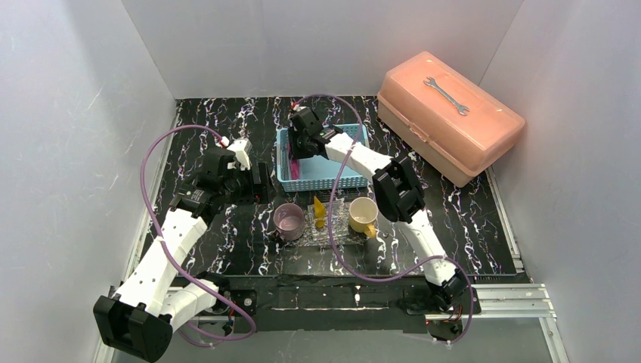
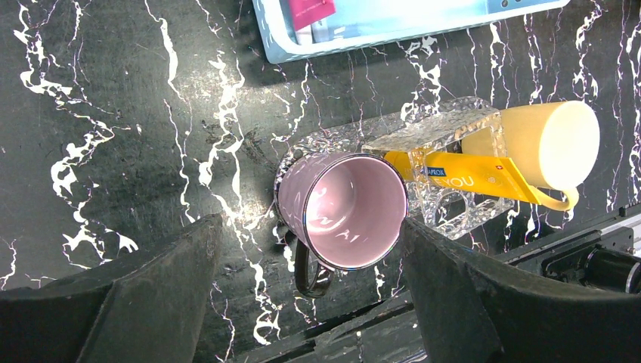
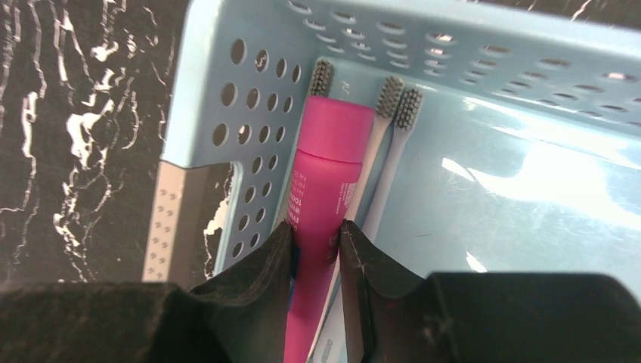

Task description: Prepare toiletry sets of a toothbrush and toothpaste on the tray

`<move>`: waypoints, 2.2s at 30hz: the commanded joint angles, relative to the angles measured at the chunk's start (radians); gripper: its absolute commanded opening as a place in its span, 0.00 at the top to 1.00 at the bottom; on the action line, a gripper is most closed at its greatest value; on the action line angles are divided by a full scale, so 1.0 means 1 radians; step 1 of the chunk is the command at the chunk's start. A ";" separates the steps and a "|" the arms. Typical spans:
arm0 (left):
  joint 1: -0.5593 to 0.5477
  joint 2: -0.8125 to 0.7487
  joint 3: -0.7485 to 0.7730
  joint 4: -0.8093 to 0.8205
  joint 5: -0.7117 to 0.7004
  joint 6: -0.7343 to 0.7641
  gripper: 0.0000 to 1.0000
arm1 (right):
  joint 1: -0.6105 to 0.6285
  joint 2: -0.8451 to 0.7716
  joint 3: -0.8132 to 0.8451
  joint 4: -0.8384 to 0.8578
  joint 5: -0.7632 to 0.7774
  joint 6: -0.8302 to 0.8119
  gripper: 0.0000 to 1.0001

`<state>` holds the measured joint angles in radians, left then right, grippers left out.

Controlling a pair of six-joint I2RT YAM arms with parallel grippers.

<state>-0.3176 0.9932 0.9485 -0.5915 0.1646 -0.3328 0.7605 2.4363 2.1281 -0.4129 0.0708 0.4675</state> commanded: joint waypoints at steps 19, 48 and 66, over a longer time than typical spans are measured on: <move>-0.005 0.007 0.010 -0.016 -0.009 0.012 0.14 | -0.003 -0.272 -0.097 0.087 0.091 -0.066 0.99; -0.022 0.003 -0.016 0.055 0.247 0.015 0.12 | -0.003 -0.694 -0.394 -0.070 -0.242 -0.269 0.99; -0.052 0.010 -0.002 0.223 0.698 -0.100 0.12 | -0.003 -1.045 -0.710 -0.038 -0.579 -0.334 0.99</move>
<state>-0.3641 1.0149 0.9390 -0.4282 0.7105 -0.3809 0.7605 1.4895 1.4464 -0.5209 -0.3702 0.1623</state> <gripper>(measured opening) 0.880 0.317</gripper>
